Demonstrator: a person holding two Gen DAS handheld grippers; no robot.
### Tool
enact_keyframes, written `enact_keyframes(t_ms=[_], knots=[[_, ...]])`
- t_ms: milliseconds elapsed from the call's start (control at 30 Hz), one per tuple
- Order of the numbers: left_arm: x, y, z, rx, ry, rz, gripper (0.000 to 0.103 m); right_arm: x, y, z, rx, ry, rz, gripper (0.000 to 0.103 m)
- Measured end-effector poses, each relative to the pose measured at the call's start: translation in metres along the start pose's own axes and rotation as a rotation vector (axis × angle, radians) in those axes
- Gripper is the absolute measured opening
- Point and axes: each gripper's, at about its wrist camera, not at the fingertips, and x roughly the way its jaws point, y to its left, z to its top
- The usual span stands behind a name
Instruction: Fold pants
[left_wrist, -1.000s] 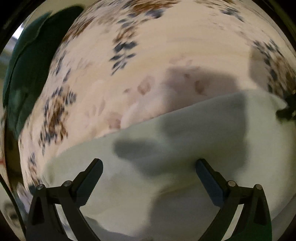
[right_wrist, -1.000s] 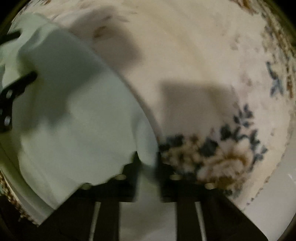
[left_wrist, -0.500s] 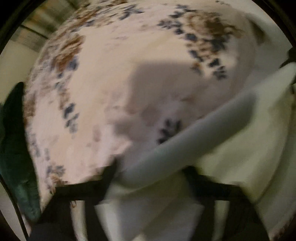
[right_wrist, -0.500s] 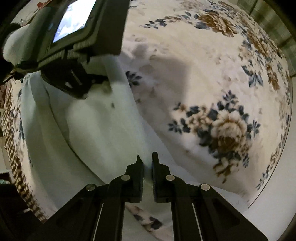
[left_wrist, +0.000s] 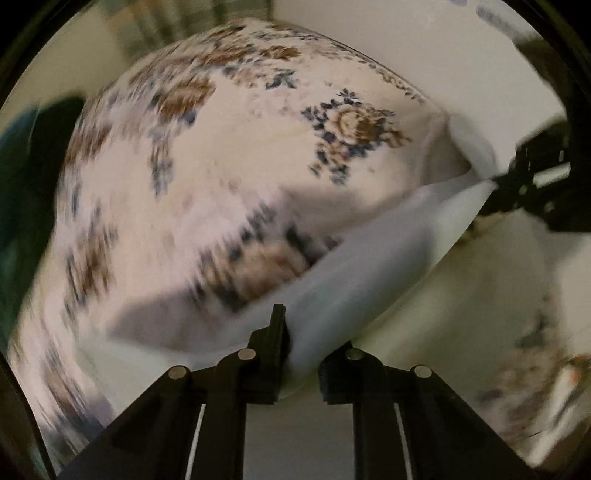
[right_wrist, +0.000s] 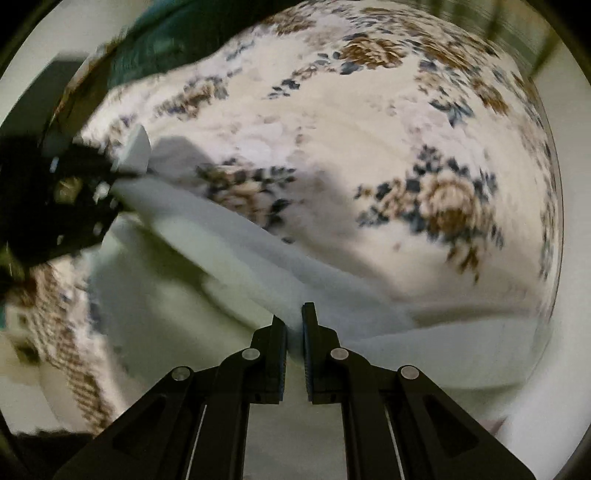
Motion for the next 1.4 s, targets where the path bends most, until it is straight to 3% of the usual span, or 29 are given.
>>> enact_keyframes(t_ms=[167, 333, 500, 633, 667, 733, 800, 867, 900, 967, 1000, 1100, 1200, 1300, 1400], knots=[[0.006, -0.02, -0.08, -0.217, 0.092, -0.073, 0.012, -0.007, 0.047, -0.081, 0.09, 0.037, 0.076, 0.009], [0.07, -0.04, -0.145, -0.336, 0.185, -0.075, 0.013, 0.054, 0.077, -0.156, 0.176, 0.159, 0.066, 0.009], [0.115, -0.048, -0.16, -0.351, 0.21, -0.077, 0.016, 0.109, 0.071, -0.192, 0.29, 0.178, 0.03, 0.01], [0.113, -0.053, -0.157, -0.367, 0.212, -0.062, 0.019, 0.132, 0.071, -0.194, 0.313, 0.214, -0.003, 0.015], [0.108, -0.055, -0.156, -0.372, 0.216, -0.056, 0.023, 0.132, 0.073, -0.193, 0.314, 0.223, -0.015, 0.019], [0.09, -0.057, -0.153, -0.403, 0.203, -0.063, 0.036, 0.123, 0.076, -0.19, 0.339, 0.218, 0.014, 0.04], [0.07, -0.058, -0.153, -0.439, 0.171, -0.07, 0.045, 0.108, 0.077, -0.191, 0.38, 0.182, 0.11, 0.095], [0.056, -0.057, -0.153, -0.461, 0.141, -0.055, 0.057, 0.092, 0.078, -0.194, 0.411, 0.148, 0.165, 0.098], [0.045, -0.057, -0.153, -0.476, 0.123, -0.04, 0.075, 0.084, 0.078, -0.195, 0.431, 0.137, 0.169, 0.098], [0.034, -0.052, -0.156, -0.508, 0.109, -0.007, 0.093, 0.067, 0.072, -0.199, 0.501, 0.104, 0.179, 0.098], [0.026, -0.049, -0.16, -0.535, 0.093, 0.007, 0.093, 0.057, 0.069, -0.2, 0.535, 0.092, 0.167, 0.098], [0.005, -0.032, -0.167, -0.605, 0.062, 0.067, 0.093, 0.023, 0.042, -0.193, 0.627, 0.059, 0.018, 0.098], [-0.011, -0.013, -0.164, -0.673, 0.022, 0.14, 0.093, 0.003, -0.01, -0.181, 0.752, 0.021, -0.129, 0.098], [-0.015, 0.015, -0.151, -0.767, -0.017, 0.213, 0.093, 0.007, -0.076, -0.153, 0.842, 0.008, -0.24, 0.098], [-0.001, 0.048, -0.139, -0.836, 0.006, 0.281, 0.093, 0.034, -0.141, -0.12, 0.904, 0.041, -0.318, 0.094]])
